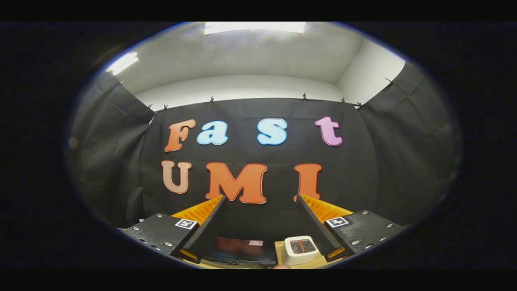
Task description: Open the toaster oven, put the food inside, and close the toaster oven door.
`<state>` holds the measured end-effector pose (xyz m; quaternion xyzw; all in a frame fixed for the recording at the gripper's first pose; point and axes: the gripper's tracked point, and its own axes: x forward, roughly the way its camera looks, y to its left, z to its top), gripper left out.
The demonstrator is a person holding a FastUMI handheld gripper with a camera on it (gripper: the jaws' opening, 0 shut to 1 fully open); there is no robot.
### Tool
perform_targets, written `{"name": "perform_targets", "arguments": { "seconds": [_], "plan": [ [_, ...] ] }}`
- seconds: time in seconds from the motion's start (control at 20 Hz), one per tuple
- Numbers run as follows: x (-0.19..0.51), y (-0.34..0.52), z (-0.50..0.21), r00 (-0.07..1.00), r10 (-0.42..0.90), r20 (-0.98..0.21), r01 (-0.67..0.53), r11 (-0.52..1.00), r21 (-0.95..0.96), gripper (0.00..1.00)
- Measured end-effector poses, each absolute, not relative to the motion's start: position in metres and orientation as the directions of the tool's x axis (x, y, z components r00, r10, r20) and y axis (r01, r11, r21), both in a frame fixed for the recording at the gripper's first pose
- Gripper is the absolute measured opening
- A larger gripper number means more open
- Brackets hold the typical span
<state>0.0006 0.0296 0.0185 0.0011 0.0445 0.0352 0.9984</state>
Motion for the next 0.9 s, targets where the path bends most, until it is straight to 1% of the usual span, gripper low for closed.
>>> {"name": "perform_targets", "arguments": {
  "seconds": [0.15,0.3,0.45,0.7,0.9],
  "plan": [
    [-0.002,0.041,-0.01,0.982,0.086,-0.17,-0.088,0.996,-0.001,0.99],
    [-0.011,0.057,-0.053,0.956,0.109,-0.273,-0.109,0.994,0.014,1.0],
    [-0.019,0.082,-0.097,0.924,0.156,-0.348,-0.147,0.988,0.053,1.0],
    [-0.036,0.115,-0.19,0.819,0.195,-0.539,-0.177,0.98,0.086,0.99],
    [-0.041,0.132,-0.235,0.756,0.196,-0.625,-0.156,0.981,0.12,0.97]
  ]
}}
